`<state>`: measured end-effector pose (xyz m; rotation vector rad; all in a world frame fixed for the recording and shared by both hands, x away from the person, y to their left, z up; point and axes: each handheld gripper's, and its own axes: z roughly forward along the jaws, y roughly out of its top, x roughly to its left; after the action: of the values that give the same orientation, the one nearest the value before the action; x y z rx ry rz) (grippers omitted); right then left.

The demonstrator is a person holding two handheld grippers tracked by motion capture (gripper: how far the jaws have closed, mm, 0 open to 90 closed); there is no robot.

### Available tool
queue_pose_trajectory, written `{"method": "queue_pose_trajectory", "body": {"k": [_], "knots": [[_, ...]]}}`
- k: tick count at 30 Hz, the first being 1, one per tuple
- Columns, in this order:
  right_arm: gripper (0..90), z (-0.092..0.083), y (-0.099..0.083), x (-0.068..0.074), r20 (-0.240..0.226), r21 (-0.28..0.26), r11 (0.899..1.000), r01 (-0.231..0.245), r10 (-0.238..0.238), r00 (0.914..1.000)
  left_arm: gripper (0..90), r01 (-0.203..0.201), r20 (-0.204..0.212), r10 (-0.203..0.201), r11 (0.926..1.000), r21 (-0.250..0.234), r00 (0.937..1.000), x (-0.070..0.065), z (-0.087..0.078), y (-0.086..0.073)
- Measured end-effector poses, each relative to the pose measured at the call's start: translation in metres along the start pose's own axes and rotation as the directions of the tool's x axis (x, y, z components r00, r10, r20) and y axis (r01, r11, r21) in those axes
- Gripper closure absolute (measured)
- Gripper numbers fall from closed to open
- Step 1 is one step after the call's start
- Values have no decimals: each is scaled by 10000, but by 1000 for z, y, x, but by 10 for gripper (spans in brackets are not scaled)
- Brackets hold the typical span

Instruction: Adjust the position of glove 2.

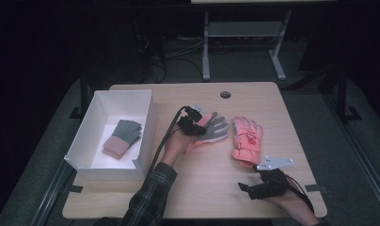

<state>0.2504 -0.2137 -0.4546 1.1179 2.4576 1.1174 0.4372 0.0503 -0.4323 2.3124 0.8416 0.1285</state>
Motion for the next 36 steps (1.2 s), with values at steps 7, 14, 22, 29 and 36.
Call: {"method": "queue_pose_trajectory", "body": {"k": [7, 14, 22, 29, 36], "knots": [[122, 0, 0, 0, -12, -7, 10000, -26, 26, 10000, 897, -103, 145, 107, 9996, -273, 9998, -10, -8, 3], [122, 0, 0, 0, 0, 15, 10000, -48, 48, 10000, 897, 72, -855, -104, 9993, -375, 9963, 7, -38, -7], [122, 0, 0, 1, 25, 39, 10000, -16, 16, 10000, 897, 645, -1387, -624, 9979, 106, 9884, 25, -35, -21], [122, -1, 0, 0, 22, 32, 9999, -156, 156, 9999, 897, 665, -1004, -624, 9971, 381, 9930, 14, -39, -33], [122, 0, 0, 1, 27, 47, 10000, -17, 17, 10000, 897, 534, -427, -516, 9977, 422, 9978, -3, -45, -45]]}}
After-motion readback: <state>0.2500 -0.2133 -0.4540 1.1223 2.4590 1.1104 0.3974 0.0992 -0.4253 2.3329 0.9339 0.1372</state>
